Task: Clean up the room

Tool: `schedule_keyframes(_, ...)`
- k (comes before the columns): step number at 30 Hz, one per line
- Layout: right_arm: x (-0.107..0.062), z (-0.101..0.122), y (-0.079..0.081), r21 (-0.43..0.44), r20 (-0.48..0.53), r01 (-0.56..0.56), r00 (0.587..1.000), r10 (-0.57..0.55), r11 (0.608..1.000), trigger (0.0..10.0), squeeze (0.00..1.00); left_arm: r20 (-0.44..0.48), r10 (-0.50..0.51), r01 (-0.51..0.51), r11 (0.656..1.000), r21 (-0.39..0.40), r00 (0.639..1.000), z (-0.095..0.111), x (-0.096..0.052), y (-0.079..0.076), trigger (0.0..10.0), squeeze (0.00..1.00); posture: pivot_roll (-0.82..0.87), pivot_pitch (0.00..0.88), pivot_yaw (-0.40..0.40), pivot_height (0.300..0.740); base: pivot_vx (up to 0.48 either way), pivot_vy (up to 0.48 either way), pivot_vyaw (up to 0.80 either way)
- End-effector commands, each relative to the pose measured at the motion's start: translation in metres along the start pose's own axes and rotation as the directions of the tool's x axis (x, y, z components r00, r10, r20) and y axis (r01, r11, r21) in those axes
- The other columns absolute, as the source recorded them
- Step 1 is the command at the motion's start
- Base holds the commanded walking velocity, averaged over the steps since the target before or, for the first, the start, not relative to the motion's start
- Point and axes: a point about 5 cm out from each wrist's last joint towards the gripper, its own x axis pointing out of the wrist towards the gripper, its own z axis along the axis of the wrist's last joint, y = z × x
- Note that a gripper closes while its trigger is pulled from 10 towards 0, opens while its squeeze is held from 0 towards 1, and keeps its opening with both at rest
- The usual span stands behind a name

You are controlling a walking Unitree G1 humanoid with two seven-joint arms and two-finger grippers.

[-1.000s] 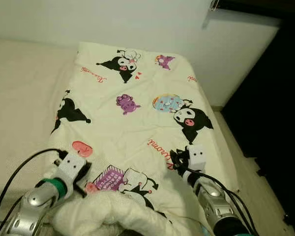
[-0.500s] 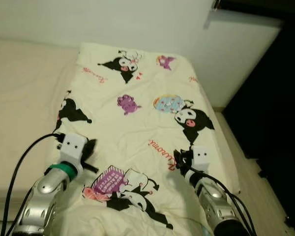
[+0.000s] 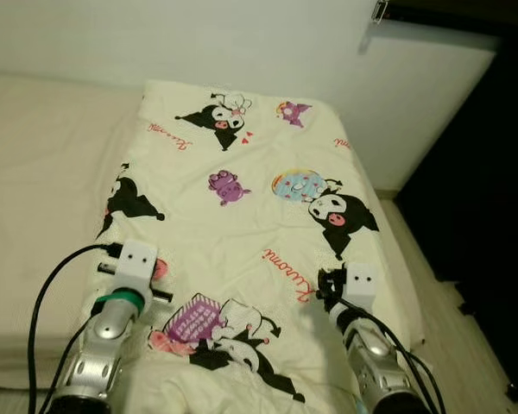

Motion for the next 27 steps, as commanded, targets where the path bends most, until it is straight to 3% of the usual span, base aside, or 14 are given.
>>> schedule_keyframes(1, -0.004, -0.009, -0.004, 0.004, -0.029, 0.031, 0.999, -0.03, 1.0, 10.0, 0.0, -0.005, -0.025, 0.025, 1.0, 0.016, 1.0, -0.002, 0.001, -0.009, 10.0, 0.0, 0.15, 0.0, -0.052, 0.665, 0.0, 0.0, 0.0)
schedule_keyframes(11, -0.007, -0.015, -0.007, 0.02, -0.05, 0.085, 0.995, -0.084, 0.996, 10.0, 0.0, -0.01, -0.037, 0.037, 0.999, 0.019, 0.999, -0.003, 0.006, -0.014, 10.0, 0.0, 0.14, 0.0, -0.014, 0.69, 0.0, 0.0, 0.0)
schedule_keyframes(20, -0.013, -0.024, -0.008, 0.037, -0.081, 0.135, 0.988, -0.132, 0.99, 10.0, 0.0, -0.005, -0.03, 0.03, 0.999, 0.026, 1.0, -0.006, 0.008, -0.007, 10.0, 0.0, 0.14, 0.0, -0.003, 0.735, 0.0, 0.0, 0.0)
schedule_keyframes(27, -0.014, -0.027, -0.011, 0.045, -0.1, 0.157, 0.983, -0.152, 0.987, 10.0, 0.0, 0.0, -0.02, 0.02, 0.999, 0.029, 1.0, -0.01, 0.003, -0.003, 10.0, 0.0, 0.14, 0.0, -0.003, 0.74, 0.0, 0.0, 0.0)
